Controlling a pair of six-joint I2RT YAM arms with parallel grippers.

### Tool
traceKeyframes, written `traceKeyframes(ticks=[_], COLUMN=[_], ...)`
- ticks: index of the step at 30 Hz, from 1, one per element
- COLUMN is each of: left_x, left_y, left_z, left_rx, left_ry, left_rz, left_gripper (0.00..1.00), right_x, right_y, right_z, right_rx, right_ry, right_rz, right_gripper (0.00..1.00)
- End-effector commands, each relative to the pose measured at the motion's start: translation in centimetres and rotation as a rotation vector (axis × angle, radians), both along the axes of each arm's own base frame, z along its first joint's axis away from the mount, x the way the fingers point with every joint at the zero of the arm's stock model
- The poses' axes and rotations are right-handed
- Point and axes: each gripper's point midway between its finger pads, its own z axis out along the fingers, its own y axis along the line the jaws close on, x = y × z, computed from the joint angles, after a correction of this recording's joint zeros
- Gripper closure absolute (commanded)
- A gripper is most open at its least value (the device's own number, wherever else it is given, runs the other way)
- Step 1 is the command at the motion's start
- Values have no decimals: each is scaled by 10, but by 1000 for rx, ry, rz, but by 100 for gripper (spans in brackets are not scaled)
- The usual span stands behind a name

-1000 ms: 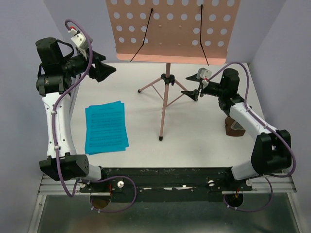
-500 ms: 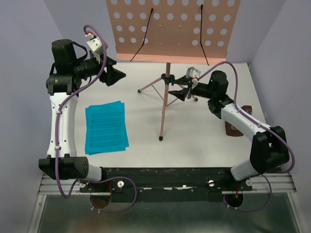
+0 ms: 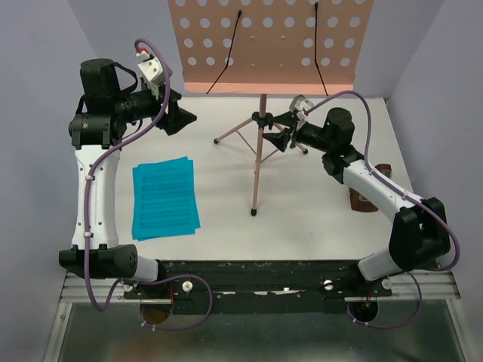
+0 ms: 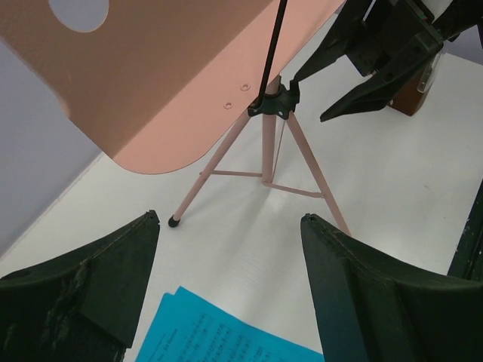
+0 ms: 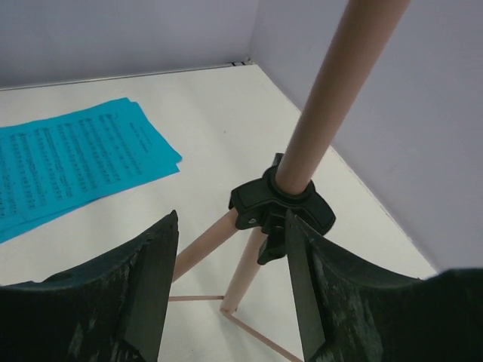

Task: Pack up the instrument practice props

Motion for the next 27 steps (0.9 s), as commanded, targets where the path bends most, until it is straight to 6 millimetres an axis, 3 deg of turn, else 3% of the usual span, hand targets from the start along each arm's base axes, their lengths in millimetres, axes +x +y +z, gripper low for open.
traceKeyframes(ticks=[1, 10, 19, 27], left_x=[-10, -23, -16, 0], left_y=[-6, -12, -2, -2], left_z=[6, 9, 0, 6], left_rx=[-7, -121, -16, -24], left_ry=[-83, -108, -98, -98], left_rz=[-40, -21, 13, 17], left_gripper=[13, 12, 12, 13], right_x=[20, 26, 1, 18], right_y=[-18, -35, -7, 2], right_z=[4, -2, 0, -6], right_rx=[-17, -41, -39, -47], right_ry=[15, 58, -60, -81], right_rz=[-147, -260, -12, 11], right_gripper=[33, 33, 39, 48])
